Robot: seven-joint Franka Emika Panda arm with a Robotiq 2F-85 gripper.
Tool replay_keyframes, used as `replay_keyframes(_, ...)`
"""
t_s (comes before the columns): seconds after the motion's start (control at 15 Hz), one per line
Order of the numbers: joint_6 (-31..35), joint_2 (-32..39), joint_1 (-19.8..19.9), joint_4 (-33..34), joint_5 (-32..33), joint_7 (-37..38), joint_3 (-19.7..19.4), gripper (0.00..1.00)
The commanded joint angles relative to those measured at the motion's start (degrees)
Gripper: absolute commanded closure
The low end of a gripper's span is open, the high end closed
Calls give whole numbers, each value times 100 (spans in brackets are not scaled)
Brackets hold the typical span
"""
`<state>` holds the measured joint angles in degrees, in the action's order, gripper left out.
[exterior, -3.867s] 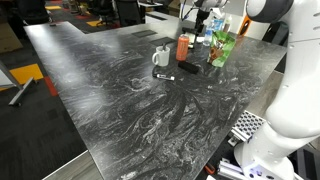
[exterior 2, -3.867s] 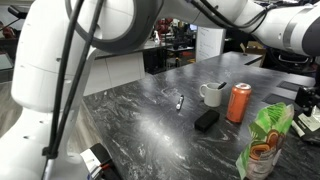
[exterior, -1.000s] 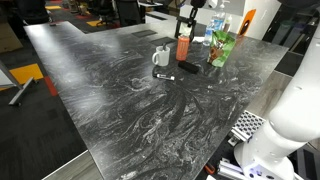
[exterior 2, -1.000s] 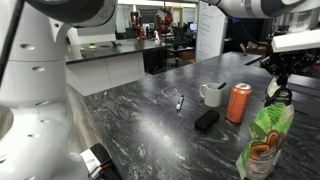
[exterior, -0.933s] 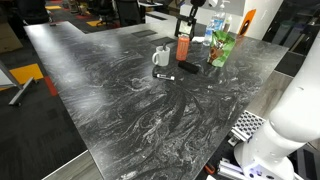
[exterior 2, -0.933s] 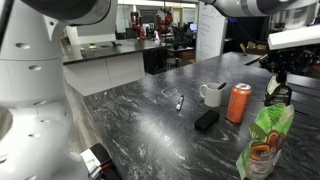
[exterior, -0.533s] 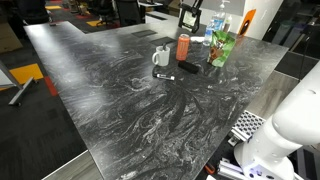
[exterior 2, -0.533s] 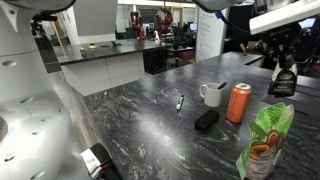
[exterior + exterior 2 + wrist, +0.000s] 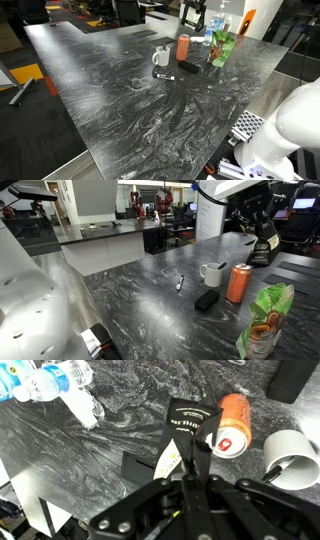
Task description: Move the black bag forward
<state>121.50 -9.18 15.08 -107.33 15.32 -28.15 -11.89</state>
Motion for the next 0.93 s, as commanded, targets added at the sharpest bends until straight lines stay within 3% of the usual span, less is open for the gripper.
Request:
replay_keyframes(0.0, -297, -538, -257, -545, -163, -167, -61, 100)
replay_keyframes(0.27, -472, -882, -564, -1080, -461, -478, -78, 100)
replay_keyframes(0.47, -164, -998, -741, -1562, -787, -791, -185, 100)
replay_keyframes(0.87, 277, -868, -825, -2193, -1892, -1965, -733, 100)
